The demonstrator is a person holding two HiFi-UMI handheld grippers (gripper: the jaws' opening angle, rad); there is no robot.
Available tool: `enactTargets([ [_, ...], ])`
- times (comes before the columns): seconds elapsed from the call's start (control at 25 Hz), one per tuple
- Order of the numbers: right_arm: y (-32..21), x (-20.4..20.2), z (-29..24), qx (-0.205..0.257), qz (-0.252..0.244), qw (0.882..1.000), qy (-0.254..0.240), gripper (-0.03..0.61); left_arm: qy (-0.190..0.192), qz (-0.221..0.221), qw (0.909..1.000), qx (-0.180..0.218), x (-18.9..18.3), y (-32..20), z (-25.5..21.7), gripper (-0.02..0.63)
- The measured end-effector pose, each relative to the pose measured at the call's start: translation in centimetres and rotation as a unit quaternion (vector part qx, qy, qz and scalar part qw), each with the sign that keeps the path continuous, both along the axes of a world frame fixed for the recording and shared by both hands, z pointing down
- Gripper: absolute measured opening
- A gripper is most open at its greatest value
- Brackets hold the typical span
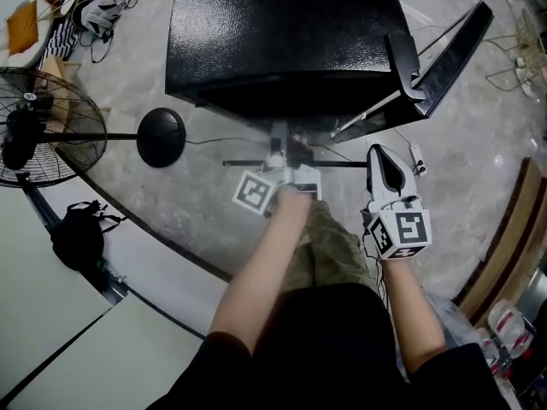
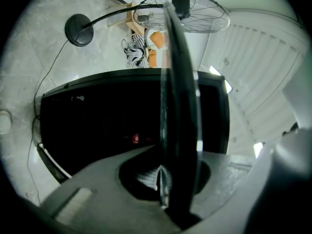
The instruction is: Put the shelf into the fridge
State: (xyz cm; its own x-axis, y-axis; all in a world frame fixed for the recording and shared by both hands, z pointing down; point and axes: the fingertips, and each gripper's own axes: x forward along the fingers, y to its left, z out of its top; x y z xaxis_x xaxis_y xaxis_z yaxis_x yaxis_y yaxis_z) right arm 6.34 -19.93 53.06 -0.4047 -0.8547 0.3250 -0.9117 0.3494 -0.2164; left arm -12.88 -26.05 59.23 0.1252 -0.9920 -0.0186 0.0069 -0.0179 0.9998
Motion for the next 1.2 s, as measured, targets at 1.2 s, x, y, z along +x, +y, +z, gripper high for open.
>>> enactTargets([
  [1.2, -2.8, -1.0, 0.2, 0.008, 0.004, 1.0, 0.015, 0.002, -0.009, -0.026, 0.9996, 0.006, 0.2, -3.2, 0.5, 0.017],
])
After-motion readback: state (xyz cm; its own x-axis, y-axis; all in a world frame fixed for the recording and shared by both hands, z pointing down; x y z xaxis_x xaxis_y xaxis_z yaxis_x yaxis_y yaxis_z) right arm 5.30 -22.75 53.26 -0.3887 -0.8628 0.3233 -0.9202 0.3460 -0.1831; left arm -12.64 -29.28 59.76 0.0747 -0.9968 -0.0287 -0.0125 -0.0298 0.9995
